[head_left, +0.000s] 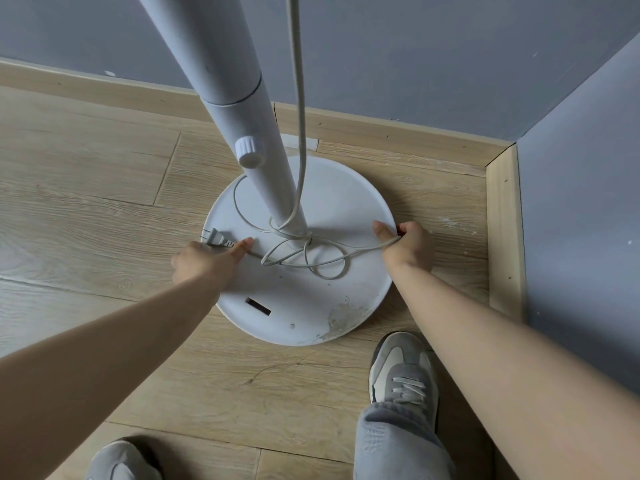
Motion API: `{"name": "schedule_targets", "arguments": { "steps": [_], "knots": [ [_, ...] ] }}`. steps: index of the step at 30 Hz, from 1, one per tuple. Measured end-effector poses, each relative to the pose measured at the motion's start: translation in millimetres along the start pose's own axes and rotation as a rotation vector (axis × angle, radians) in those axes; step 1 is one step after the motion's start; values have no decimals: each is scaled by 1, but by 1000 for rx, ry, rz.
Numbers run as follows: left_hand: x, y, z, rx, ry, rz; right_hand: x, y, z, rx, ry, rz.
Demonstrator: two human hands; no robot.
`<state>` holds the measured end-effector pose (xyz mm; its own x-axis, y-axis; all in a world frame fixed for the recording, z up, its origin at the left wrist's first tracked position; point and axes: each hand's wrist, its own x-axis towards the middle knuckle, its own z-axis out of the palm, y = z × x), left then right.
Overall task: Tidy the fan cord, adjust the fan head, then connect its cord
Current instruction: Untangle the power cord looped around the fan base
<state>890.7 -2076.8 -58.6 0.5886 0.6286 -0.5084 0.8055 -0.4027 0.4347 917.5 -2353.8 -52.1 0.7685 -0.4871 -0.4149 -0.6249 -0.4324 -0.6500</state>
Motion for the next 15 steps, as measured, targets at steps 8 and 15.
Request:
{"name": "schedule_targets", "arguments": {
  "steps": [8,15],
  "knots": [
    [-13,18,15,-28,-42,69,12,11,-17,-13,57,41],
    [-21,36,32,-51,-103,95,16,27,-35,3,127,67]
  ]
}}
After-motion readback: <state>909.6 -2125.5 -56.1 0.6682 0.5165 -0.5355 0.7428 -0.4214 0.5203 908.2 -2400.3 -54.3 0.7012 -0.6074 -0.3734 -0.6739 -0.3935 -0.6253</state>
